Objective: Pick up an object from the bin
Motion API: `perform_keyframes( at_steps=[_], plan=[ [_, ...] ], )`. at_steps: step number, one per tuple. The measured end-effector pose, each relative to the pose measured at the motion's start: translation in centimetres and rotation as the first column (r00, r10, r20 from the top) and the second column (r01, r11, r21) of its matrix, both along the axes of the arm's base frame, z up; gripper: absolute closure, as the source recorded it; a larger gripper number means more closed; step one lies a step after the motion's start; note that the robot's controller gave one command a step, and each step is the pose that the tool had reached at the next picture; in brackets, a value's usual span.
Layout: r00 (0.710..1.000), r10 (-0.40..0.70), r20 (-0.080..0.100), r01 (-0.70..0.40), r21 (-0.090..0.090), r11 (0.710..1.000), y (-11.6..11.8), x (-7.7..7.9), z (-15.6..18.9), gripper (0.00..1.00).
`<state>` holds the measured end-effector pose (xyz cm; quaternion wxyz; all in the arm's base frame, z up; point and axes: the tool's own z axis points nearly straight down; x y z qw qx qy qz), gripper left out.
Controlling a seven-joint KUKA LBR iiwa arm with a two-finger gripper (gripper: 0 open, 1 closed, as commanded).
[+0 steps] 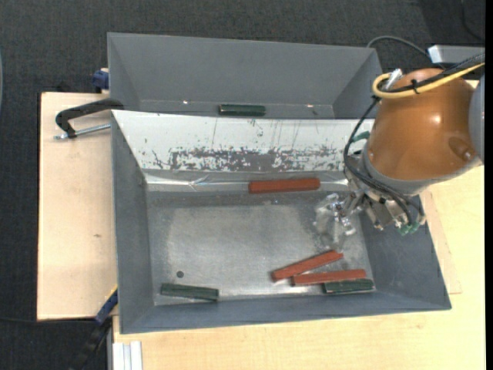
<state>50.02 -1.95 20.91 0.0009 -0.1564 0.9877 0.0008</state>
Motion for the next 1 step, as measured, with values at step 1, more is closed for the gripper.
perform_keyframes(
  at_steps=[1],
  plan=[
    [0.995, -0.096, -0.004, 0.096, 0.002, 0.995, 7.68, 0.18, -9.08, 0.0]
  ],
)
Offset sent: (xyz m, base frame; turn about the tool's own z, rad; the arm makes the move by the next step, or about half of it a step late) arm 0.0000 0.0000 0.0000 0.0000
